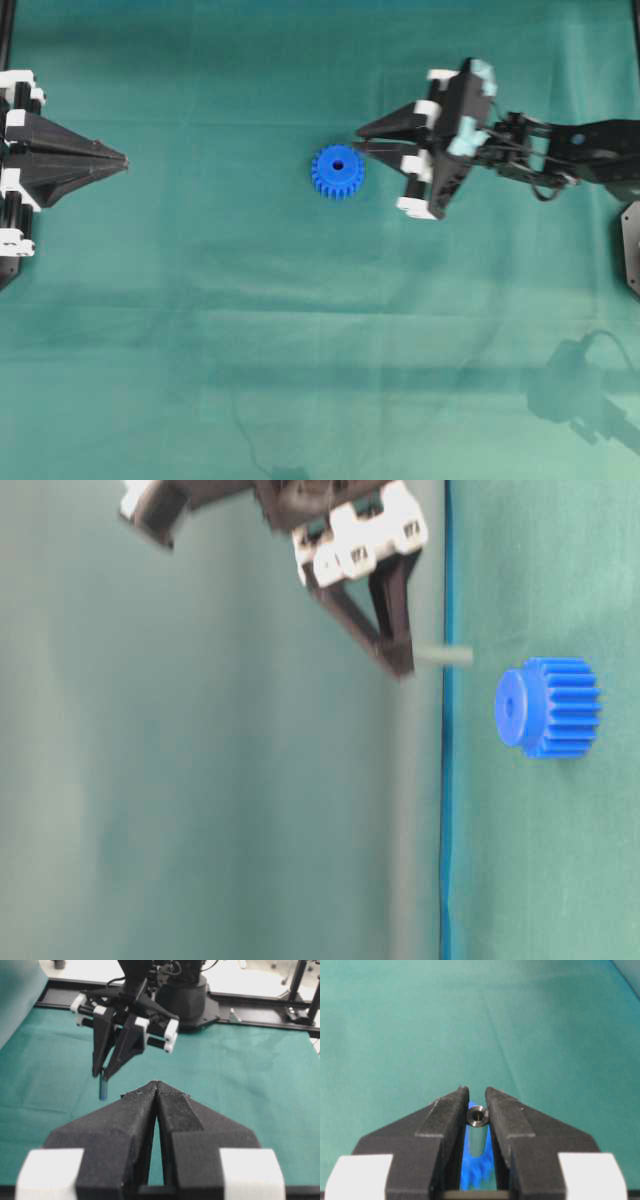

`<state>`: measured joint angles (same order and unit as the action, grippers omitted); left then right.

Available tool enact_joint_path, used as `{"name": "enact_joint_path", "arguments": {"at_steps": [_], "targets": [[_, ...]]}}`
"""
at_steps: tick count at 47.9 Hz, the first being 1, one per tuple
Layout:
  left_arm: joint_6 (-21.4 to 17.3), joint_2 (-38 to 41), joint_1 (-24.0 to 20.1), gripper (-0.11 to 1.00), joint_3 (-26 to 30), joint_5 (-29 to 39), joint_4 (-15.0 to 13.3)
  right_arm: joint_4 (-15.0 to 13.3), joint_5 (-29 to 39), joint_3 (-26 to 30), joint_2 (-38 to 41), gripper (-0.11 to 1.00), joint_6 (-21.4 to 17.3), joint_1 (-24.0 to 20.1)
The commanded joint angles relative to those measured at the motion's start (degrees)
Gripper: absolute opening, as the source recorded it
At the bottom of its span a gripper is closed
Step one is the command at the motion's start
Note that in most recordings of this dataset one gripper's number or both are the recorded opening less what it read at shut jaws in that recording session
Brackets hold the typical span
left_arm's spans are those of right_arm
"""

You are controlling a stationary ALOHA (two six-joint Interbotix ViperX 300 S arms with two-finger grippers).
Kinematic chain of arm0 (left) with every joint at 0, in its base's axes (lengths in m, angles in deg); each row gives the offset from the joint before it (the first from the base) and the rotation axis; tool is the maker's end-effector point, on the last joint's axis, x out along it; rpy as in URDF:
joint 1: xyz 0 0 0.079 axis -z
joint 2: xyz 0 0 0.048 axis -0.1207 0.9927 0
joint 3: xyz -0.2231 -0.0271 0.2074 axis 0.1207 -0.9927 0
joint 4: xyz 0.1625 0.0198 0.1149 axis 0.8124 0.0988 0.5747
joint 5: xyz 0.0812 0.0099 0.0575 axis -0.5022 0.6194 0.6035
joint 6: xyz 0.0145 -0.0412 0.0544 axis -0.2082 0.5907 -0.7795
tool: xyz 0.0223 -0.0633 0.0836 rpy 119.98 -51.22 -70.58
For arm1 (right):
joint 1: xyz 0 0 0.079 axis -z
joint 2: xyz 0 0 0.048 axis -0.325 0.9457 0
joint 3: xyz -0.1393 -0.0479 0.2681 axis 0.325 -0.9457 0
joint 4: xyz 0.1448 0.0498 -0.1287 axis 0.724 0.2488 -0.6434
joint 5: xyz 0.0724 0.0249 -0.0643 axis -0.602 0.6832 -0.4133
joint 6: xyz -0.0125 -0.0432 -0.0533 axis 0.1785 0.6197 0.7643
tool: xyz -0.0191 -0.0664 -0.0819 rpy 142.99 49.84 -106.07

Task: Insert the shaft placed at a random location into the center hole of the small gear at another random location.
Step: 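Lift the shaft with the right gripper and carry it over the blue gear, then lower the held shaft into the gear's center hole with the right gripper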

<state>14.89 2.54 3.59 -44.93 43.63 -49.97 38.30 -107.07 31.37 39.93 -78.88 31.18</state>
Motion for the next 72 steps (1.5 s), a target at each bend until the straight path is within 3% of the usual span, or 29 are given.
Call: {"name": "enact_joint_path", "arguments": {"at_steps": [1,9,42,72], "targets": [[0.00,0.26,-0.18,0.00,0.53,-0.26,-0.09,0.00,1.05,4.13,0.79,0.25,0.18,-0.70],[0.00,0.26,-0.18,0.00,0.53,-0.26,-0.09,-0.09,2.81,6.68,2.37,0.25,0.44,-1.23],[0.00,0.26,-0.18,0.00,0.53,-0.26,-0.18,0.26,3.25,7.21,6.50,0.25,0.26,-1.14],[0.09,0.26,-0.18,0.00,0.53,-0.18,-0.26,-0.09,2.99,6.68,2.55,0.25,0.53,-1.23]]}}
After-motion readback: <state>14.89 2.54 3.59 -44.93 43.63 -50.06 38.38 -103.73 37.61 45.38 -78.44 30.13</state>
